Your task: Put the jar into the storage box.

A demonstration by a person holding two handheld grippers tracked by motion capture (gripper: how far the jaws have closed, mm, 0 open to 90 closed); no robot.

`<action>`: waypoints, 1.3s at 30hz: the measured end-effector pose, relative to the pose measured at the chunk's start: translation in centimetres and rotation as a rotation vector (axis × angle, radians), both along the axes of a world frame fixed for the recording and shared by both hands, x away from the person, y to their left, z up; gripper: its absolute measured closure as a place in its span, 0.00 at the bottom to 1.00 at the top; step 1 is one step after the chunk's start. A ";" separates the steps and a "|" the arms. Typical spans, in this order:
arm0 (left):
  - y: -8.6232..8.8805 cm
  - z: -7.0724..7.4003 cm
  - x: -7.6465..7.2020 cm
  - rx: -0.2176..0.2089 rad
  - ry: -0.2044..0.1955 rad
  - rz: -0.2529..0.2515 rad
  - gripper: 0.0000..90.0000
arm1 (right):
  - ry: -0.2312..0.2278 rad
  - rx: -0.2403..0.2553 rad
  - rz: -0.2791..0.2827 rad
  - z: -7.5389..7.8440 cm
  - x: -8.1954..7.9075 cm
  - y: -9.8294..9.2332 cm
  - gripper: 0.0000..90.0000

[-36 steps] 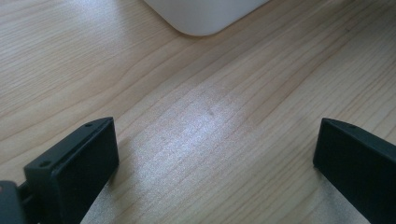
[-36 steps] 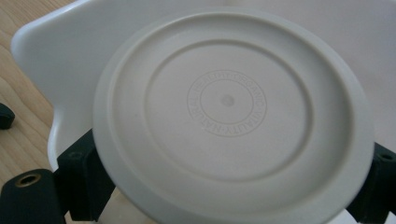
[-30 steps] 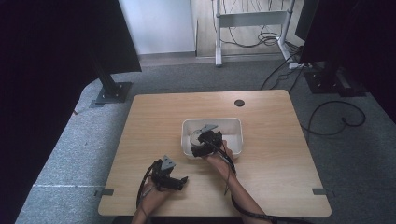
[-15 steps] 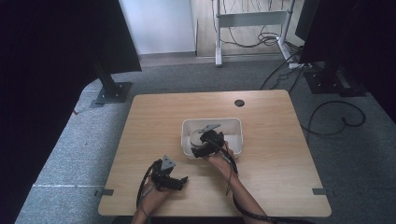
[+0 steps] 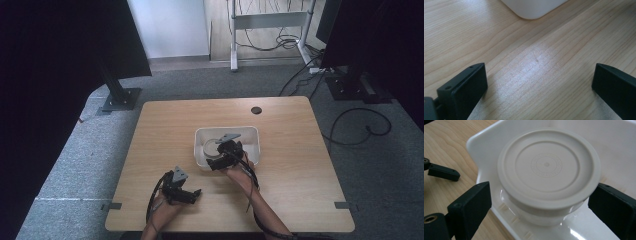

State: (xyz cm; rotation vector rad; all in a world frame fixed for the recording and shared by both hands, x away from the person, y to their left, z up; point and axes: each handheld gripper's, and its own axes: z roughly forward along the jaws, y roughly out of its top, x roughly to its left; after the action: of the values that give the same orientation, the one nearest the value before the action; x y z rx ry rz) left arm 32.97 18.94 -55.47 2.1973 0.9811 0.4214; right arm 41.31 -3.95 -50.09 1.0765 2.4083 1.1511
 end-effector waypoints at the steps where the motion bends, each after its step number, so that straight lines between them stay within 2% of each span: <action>1: 0.0 0.0 0.0 0.000 0.000 0.000 0.00 | 0.000 0.000 0.001 0.0 -0.1 -0.1 0.06; 18: 0.0 0.0 0.0 0.000 0.000 0.000 0.00 | -0.036 0.000 0.022 0.8 -1.7 -1.7 0.06; 39: 0.0 0.0 0.0 0.001 0.000 -0.001 0.00 | -0.054 0.000 0.022 0.6 -3.6 -4.0 0.06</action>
State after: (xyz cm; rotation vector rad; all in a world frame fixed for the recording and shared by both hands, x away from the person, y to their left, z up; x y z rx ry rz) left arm 32.97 18.94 -55.46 2.1985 0.9802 0.4221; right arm 37.71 -7.96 -49.46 1.0076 2.3847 1.1723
